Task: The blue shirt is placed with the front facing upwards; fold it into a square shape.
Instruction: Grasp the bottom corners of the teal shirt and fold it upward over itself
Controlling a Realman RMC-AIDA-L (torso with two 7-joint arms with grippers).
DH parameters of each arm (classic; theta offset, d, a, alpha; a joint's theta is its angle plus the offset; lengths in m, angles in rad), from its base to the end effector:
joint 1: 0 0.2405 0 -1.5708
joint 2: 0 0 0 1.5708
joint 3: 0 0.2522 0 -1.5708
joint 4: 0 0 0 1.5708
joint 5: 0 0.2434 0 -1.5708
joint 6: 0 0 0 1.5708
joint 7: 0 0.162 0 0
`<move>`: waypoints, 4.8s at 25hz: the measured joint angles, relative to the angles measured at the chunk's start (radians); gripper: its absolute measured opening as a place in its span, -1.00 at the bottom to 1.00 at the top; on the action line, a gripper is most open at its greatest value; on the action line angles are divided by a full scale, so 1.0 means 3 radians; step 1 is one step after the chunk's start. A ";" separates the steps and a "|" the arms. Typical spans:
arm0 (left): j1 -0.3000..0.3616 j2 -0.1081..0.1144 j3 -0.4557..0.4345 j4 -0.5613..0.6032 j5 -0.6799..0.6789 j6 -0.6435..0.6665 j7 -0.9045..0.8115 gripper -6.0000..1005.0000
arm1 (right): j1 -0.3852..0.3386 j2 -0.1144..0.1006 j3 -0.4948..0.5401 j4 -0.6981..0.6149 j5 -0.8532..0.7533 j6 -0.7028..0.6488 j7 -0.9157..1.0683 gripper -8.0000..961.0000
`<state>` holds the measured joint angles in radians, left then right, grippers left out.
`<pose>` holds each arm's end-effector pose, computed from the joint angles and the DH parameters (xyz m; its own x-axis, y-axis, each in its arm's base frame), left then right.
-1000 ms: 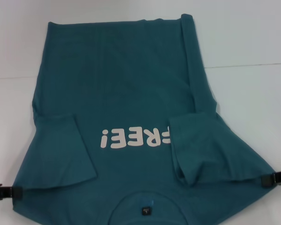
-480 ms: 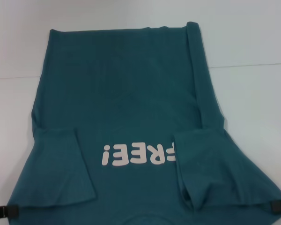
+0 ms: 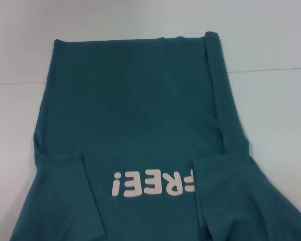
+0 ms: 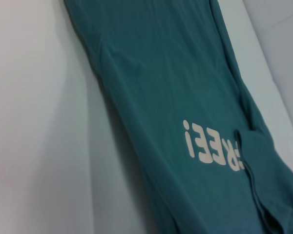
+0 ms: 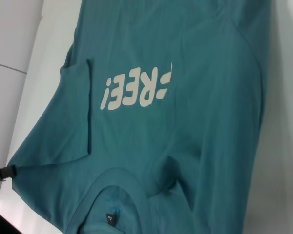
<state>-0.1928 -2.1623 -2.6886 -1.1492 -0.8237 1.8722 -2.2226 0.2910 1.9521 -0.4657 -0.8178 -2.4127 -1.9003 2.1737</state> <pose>-0.3572 0.2340 0.0615 0.1336 0.9096 0.3933 0.9832 -0.1713 0.0623 0.3836 0.2388 0.0752 0.1200 -0.9666 -0.2264 -0.9832 -0.1473 0.1079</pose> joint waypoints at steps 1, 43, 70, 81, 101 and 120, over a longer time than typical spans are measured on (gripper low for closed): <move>0.0037 -0.0003 -0.0005 0.0000 -0.0025 0.0033 0.0007 -0.98 | -0.0035 0.0000 0.0002 -0.0001 -0.0001 -0.0020 -0.0010 -0.90; -0.0589 0.0349 -0.0310 0.0969 -0.0441 -0.0452 0.0191 -0.98 | 0.0484 -0.0040 0.0676 0.0385 0.0616 0.0343 -0.0209 -0.90; -0.1007 0.0479 -0.0316 0.1565 -0.0734 -0.1443 0.0461 -0.94 | 0.0688 -0.0039 0.0673 0.0658 0.1094 0.1168 -0.0155 -0.90; -0.1187 0.0481 -0.0304 0.1648 -0.0740 -0.1712 0.0565 -0.92 | 0.0781 -0.0021 0.0682 0.0748 0.1109 0.1507 -0.0184 -0.90; -0.1546 0.0548 -0.0211 0.1842 -0.0730 -0.2305 0.0778 -0.88 | 0.1077 -0.0008 0.0653 0.0792 0.1240 0.2085 -0.0194 -0.90; -0.1744 0.0596 -0.0006 0.1933 -0.0736 -0.2780 0.0835 -0.85 | 0.1291 0.0003 0.0516 0.0882 0.1238 0.2590 -0.0199 -0.90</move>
<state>-0.7161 -1.9833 -2.6904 -0.5692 -1.0444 1.0382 -1.9721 0.6783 1.9531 -0.3108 -0.5533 -2.0413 -1.1233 2.1140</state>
